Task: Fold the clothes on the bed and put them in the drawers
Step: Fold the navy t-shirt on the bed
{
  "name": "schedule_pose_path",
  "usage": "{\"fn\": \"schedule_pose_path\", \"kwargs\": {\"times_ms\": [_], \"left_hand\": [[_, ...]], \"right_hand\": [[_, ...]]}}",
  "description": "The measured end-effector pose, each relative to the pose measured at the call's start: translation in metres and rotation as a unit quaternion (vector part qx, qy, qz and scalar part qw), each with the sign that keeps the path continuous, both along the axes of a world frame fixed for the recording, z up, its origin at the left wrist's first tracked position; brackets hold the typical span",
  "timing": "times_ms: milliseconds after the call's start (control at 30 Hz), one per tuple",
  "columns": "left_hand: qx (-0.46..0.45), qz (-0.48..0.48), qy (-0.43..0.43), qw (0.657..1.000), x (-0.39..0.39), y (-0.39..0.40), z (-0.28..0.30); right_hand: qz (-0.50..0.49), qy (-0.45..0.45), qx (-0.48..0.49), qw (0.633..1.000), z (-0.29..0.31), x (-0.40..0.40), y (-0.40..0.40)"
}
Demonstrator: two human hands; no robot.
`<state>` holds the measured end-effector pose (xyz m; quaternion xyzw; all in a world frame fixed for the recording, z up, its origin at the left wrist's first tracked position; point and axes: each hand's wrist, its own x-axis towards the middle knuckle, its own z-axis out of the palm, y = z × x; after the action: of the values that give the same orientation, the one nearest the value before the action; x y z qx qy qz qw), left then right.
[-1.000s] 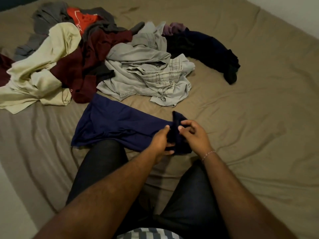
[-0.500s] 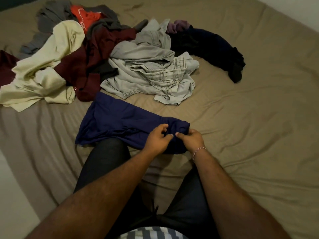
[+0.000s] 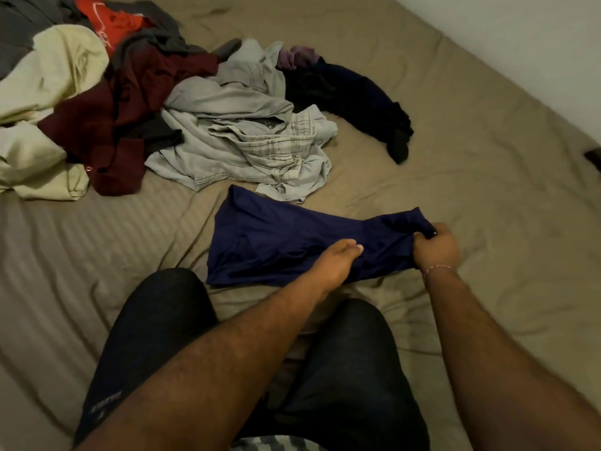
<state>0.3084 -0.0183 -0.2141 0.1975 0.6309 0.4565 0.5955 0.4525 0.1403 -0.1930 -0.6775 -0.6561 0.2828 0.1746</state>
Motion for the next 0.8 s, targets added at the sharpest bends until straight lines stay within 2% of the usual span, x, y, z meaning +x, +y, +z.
{"fn": "schedule_pose_path", "kwargs": {"times_ms": [67, 200, 267, 333, 400, 500, 600, 700, 767, 800], "left_hand": [[0.003, 0.041, -0.037, 0.998, 0.001, 0.000, 0.000], [-0.028, 0.184, -0.086, 0.979, -0.024, -0.010, -0.005], [-0.045, 0.194, -0.091, 0.976, -0.044, -0.021, -0.011], [-0.072, 0.193, -0.085, 0.975, -0.062, -0.035, -0.015], [-0.090, 0.200, -0.070, 0.973, -0.073, -0.046, -0.020], [-0.101, 0.211, 0.008, 0.972, -0.080, -0.057, -0.025], [-0.088, 0.240, 0.093, 0.962, -0.089, -0.066, -0.026], [-0.048, 0.294, 0.066, 0.952, -0.106, -0.076, -0.020], [-0.036, 0.337, 0.030, 0.940, -0.124, -0.085, -0.014], [-0.034, 0.357, 0.010, 0.934, -0.134, -0.090, -0.012]], "right_hand": [[0.030, 0.027, 0.000, 0.999, 0.005, -0.014, -0.012], [0.129, 0.119, -0.039, 0.984, -0.004, -0.064, -0.058], [0.100, 0.144, -0.039, 0.984, -0.018, -0.077, -0.070], [0.058, 0.092, -0.053, 0.993, -0.034, -0.077, -0.070], [0.018, 0.032, -0.140, 0.990, -0.053, -0.073, -0.070], [-0.025, 0.087, -0.230, 0.969, -0.068, -0.075, -0.080], [-0.015, 0.121, -0.192, 0.974, -0.058, -0.091, -0.088], [0.039, 0.163, -0.096, 0.981, -0.028, -0.128, -0.108], [0.138, 0.192, -0.062, 0.970, -0.012, -0.159, -0.135], [0.198, 0.212, -0.075, 0.954, -0.008, -0.173, -0.149]]}}
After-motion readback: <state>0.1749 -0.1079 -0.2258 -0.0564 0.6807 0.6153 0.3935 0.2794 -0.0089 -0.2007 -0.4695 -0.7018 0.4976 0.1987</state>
